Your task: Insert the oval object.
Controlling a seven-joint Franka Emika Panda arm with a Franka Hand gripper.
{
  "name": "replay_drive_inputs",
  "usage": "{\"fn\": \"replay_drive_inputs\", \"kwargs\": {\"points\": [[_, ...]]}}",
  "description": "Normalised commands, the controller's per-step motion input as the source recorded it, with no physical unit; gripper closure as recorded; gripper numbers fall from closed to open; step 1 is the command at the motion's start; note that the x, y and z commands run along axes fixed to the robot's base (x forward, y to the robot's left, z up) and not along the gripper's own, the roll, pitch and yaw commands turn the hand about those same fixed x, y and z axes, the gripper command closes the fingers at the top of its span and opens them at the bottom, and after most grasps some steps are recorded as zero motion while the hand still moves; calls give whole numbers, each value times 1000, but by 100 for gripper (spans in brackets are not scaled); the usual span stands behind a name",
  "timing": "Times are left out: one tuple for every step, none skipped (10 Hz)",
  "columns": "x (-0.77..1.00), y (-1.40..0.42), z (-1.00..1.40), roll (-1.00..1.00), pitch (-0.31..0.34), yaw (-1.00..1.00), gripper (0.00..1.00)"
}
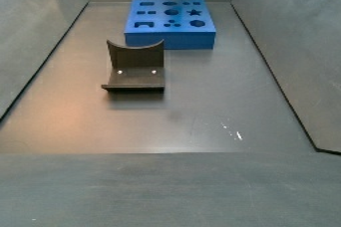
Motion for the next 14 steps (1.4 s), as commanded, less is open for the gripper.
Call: {"fn": "replay_drive_inputs", "kwargs": {"points": [[80, 0, -120, -26, 0, -1000, 100], [206, 0, -103, -29, 0, -911, 100], [237, 0, -114, -20, 0, -877, 100], [300, 0, -200, 0, 0, -811, 100], [446, 0, -220, 0, 0, -674, 100], [500, 0, -274, 11, 33, -549, 100], [323, 0, -203, 46, 63, -466, 100], [191, 0, -177, 41, 70, -569, 100], [0, 0, -160, 63, 67, -440, 100], [-123, 0, -63, 89, 80, -194, 100], [-149, 0, -89, 59, 76, -194, 100], [-197, 0, -86, 20, 84, -169, 100], [-49, 40, -9, 30, 120, -223, 100], [-31, 120, 0, 61, 149, -263, 100]]}}
